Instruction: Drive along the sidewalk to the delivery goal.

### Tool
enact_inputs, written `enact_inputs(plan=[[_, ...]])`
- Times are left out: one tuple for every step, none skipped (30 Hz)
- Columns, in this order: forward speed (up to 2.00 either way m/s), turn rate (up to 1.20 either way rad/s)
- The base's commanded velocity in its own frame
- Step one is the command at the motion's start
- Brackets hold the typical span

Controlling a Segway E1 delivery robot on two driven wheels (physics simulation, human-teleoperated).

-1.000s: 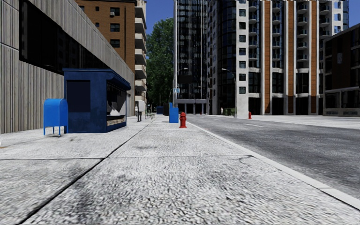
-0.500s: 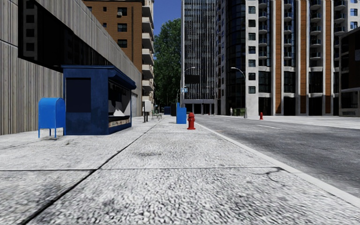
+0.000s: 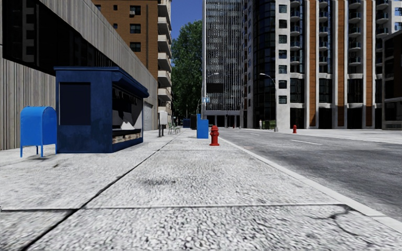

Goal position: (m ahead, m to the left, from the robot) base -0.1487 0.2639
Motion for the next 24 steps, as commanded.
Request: enact_inputs(plan=[[0.00, 0.00], [0.00, 0.00], [0.00, 0.00], [0.00, 0.00], [0.00, 0.00], [0.00, 0.00], [0.00, 0.00], [0.00, 0.00], [0.00, 0.00], [0.00, 0.00], [0.00, 0.00], [0.00, 0.00], [0.00, 0.00], [0.00, 0.00], [0.00, 0.00], [0.00, 0.00], [0.00, 0.00], [0.00, 0.00], [0.00, 0.00], [0.00, 0.00], [0.00, 0.00], [0.00, 0.00], [0.00, 0.00], [0.00, 0.00]])
